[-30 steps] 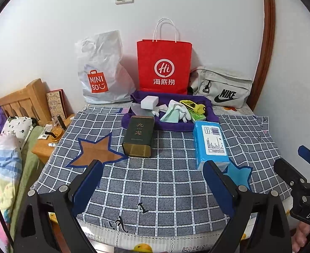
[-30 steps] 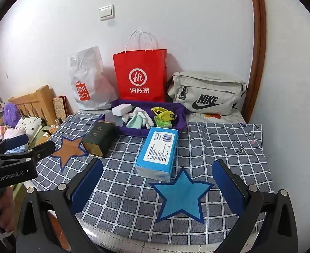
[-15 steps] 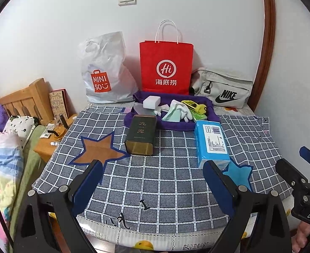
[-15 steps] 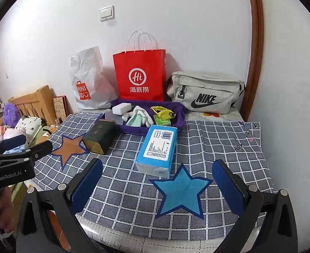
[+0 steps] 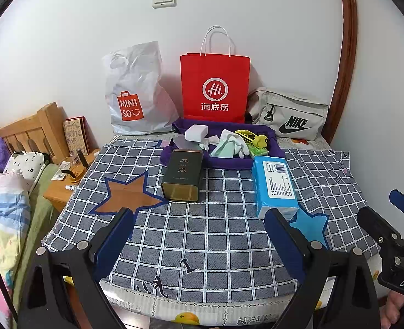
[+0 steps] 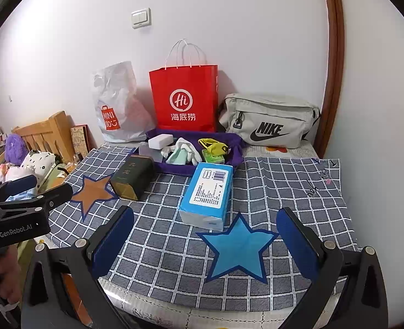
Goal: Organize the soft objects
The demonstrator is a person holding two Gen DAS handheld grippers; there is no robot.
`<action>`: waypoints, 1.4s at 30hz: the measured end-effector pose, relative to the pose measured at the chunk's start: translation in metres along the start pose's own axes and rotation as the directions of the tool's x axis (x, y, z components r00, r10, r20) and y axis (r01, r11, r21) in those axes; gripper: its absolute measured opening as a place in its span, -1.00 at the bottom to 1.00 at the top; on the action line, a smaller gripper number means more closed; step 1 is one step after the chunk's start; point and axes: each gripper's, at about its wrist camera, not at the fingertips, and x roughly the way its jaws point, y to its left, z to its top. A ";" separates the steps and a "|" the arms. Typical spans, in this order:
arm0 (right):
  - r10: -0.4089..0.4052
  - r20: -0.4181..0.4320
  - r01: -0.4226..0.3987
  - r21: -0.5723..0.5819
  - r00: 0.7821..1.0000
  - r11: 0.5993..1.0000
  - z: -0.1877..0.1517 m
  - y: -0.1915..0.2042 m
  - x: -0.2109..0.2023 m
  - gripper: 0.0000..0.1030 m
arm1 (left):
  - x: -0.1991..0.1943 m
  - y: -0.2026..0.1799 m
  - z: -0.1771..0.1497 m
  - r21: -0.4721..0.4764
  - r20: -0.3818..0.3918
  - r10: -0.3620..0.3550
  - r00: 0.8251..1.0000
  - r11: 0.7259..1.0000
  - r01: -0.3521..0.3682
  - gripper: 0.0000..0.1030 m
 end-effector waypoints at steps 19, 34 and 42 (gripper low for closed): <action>0.003 0.002 -0.003 -0.001 1.000 1.000 0.000 0.004 0.000 0.98 | -0.001 0.000 -0.001 0.000 0.002 0.001 1.000 1.000 -0.001 0.87; 0.004 0.003 -0.004 -0.003 1.000 1.000 0.001 0.004 0.000 0.98 | -0.002 -0.001 0.001 0.004 0.003 0.003 1.000 1.000 -0.003 0.87; 0.004 0.005 -0.004 -0.001 1.000 1.000 0.003 0.004 -0.001 0.98 | -0.002 -0.001 0.001 0.004 0.002 0.004 1.000 1.000 -0.004 0.87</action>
